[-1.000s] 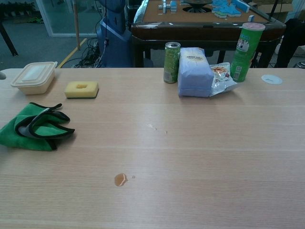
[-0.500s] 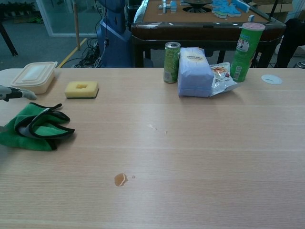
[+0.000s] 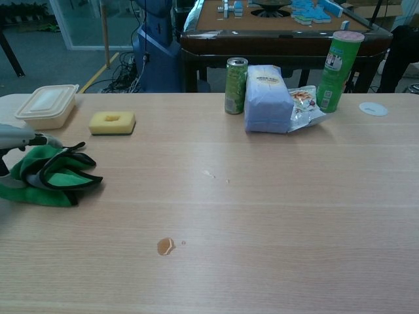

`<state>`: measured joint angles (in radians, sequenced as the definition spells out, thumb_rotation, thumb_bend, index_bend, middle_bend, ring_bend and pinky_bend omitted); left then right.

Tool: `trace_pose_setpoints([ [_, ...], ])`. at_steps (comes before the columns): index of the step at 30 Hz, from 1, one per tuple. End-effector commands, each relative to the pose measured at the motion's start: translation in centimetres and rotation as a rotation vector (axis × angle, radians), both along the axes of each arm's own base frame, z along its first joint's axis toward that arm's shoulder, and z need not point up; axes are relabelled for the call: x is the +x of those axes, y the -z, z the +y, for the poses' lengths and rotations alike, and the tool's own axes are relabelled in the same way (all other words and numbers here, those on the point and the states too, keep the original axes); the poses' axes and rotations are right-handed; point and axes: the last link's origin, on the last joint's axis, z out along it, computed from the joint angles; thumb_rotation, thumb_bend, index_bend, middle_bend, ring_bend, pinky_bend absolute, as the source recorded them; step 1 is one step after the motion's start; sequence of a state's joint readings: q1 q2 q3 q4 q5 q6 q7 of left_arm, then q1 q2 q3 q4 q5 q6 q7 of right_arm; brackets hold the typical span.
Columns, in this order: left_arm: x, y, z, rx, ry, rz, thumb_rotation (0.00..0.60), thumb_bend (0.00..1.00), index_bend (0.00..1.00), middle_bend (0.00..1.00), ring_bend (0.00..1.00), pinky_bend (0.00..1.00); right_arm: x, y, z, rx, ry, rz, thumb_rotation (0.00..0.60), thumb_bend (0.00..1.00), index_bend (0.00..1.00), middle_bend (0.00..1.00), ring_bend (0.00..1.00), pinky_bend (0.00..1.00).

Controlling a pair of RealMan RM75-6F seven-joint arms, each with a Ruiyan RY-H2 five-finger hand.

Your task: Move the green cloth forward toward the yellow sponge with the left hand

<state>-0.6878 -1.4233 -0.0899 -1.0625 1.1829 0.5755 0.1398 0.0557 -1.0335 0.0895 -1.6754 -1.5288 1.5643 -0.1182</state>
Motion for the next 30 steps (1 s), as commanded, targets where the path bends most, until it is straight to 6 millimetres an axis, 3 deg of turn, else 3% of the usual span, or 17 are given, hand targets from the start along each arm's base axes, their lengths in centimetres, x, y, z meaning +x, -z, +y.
trace_pose_setpoints([
  [1, 0.2, 0.7, 0.6, 0.006, -0.019, -0.03, 0.6, 0.22, 0.27, 0.14, 0.23, 0.3, -0.1, 0.0, 0.1, -0.002, 0.005, -0.002, 0.6, 0.26, 0.24, 0.28, 0.24, 0.31],
  [6, 0.5, 1.6, 0.8, 0.025, -0.005, -0.068, 0.6, 0.23, 0.49, 0.43, 0.48, 0.6, -0.4, -0.1, 0.2, -0.004, 0.013, -0.003, 0.6, 0.26, 0.24, 0.28, 0.24, 0.31],
  [12, 1.1, 2.2, 0.3, 0.016, 0.016, -0.116, 0.6, 0.23, 0.65, 0.65, 0.65, 0.79, -0.6, 0.0, 0.1, -0.002, 0.017, -0.006, 0.6, 0.26, 0.24, 0.28, 0.24, 0.31],
  [19, 3.8, 2.3, -1.0, -0.036, 0.089, -0.21, 0.6, 0.23, 0.69, 0.69, 0.69, 0.85, -0.4, 0.1, -0.1, 0.004, 0.009, -0.006, 0.6, 0.26, 0.24, 0.28, 0.24, 0.31],
  [30, 8.6, 4.4, -6.1, -0.26, 0.277, -0.264, 0.6, 0.23, 0.68, 0.69, 0.69, 0.85, -0.2, 0.2, 0.1, 0.01, 0.004, -0.008, 0.6, 0.26, 0.24, 0.28, 0.24, 0.31],
])
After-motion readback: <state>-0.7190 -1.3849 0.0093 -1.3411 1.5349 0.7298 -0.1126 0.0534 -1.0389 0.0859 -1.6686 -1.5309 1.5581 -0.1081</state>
